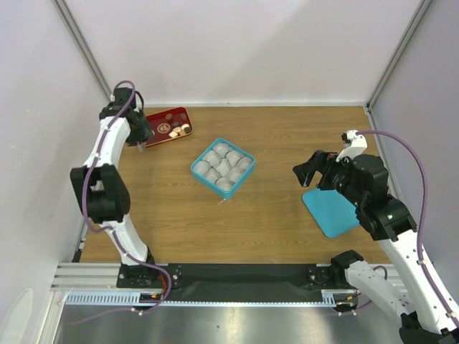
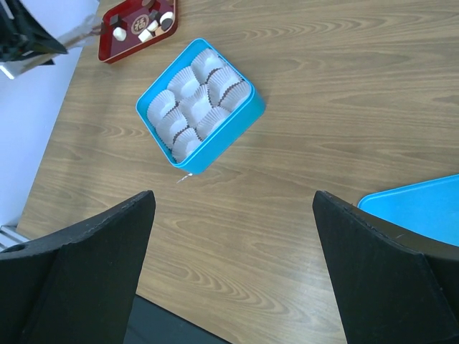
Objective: Pack the chocolate
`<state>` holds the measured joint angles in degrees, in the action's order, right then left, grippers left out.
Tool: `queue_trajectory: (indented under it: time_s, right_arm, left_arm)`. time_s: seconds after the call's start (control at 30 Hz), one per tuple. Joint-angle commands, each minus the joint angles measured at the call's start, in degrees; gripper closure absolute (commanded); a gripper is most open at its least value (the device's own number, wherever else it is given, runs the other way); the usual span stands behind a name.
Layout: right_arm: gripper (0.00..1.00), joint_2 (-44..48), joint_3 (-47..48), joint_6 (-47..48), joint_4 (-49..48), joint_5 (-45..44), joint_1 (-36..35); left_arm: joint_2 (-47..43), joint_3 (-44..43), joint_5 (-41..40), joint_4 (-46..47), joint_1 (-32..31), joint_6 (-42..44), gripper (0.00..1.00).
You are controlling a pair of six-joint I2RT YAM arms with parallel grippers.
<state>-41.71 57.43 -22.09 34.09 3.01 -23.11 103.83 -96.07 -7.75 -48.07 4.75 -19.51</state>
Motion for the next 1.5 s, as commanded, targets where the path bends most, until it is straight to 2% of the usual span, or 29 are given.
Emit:
queue_trajectory:
  time_s: [0.0,0.73,1.47]
  right_arm:
    - [0.0,0.7,0.7,1.5,-1.7,-1.2,0.3]
    - [0.0,-2.8,0.5,1.2,-3.3,-2.7,0.4]
    - [0.0,-3.9,-0.8,0.7,-5.2,-2.7,0.4]
  left_arm:
    - [3.0,-3.9,0.6,2.7,-0.2,-0.1,0.48]
    - [13.5,-6.7,1.1,7.2,0.0,4.5,0.46]
    - [14.0,-5.7,-0.3,5.9,0.1,7.0,0.55]
